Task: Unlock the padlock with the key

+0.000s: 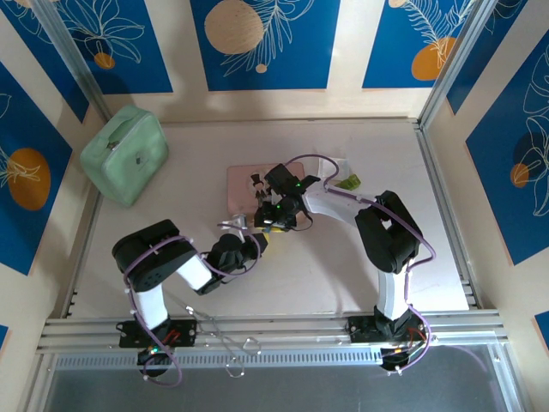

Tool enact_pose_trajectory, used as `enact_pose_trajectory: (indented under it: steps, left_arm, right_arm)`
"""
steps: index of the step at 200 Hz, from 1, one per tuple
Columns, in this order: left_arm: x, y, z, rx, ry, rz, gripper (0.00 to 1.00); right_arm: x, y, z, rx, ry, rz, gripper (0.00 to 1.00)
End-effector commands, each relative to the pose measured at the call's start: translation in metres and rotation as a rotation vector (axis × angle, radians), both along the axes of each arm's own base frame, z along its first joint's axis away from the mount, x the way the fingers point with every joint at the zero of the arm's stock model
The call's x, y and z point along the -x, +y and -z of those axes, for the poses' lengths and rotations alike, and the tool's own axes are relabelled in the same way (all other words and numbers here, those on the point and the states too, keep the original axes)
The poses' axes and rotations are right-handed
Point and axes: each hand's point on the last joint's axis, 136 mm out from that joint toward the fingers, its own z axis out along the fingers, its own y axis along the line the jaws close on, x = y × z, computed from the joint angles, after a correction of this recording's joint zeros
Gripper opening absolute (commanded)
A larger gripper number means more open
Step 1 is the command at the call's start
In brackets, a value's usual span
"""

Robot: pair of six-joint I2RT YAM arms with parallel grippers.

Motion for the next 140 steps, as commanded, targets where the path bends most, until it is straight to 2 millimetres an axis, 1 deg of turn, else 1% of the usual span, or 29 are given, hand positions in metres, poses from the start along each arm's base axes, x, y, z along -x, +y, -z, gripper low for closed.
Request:
enact_pose_trajectory:
  steps: [1, 21, 43, 60, 85, 102, 124, 140]
  left_arm:
    - [-0.003, 0.0, -0.003, 0.002, -0.003, -0.016, 0.0]
    - [-0.003, 0.0, -0.003, 0.019, 0.002, -0.021, 0.0]
    - [-0.002, 0.0, -0.005, 0.053, 0.007, -0.026, 0.0]
    - [-0.002, 0.001, -0.006, 0.076, 0.017, -0.035, 0.0]
    - [-0.001, -0.004, -0.009, 0.09, 0.044, -0.014, 0.0]
    - [-0.001, -0.006, -0.014, 0.098, 0.051, -0.007, 0.0]
    - [-0.002, -0.007, -0.02, 0.13, 0.056, -0.014, 0.0]
    - [-0.002, -0.008, -0.021, 0.157, 0.061, -0.016, 0.0]
  right_arm:
    - [0.026, -0.02, 0.017, 0.055, 0.136, 0.057, 0.58]
    - [0.021, -0.021, 0.005, 0.025, 0.06, 0.084, 0.66]
    - [0.016, -0.025, -0.013, -0.029, -0.081, 0.126, 0.72]
    - [0.014, -0.028, -0.021, -0.128, -0.18, 0.168, 0.76]
    - [0.012, -0.026, -0.031, -0.314, -0.268, 0.19, 0.76]
    - [0.011, -0.025, -0.031, -0.401, -0.279, 0.197, 0.74]
    - [0.009, -0.02, -0.031, -0.488, -0.297, 0.197, 0.7]
    - [0.004, -0.019, -0.031, -0.511, -0.308, 0.207, 0.68]
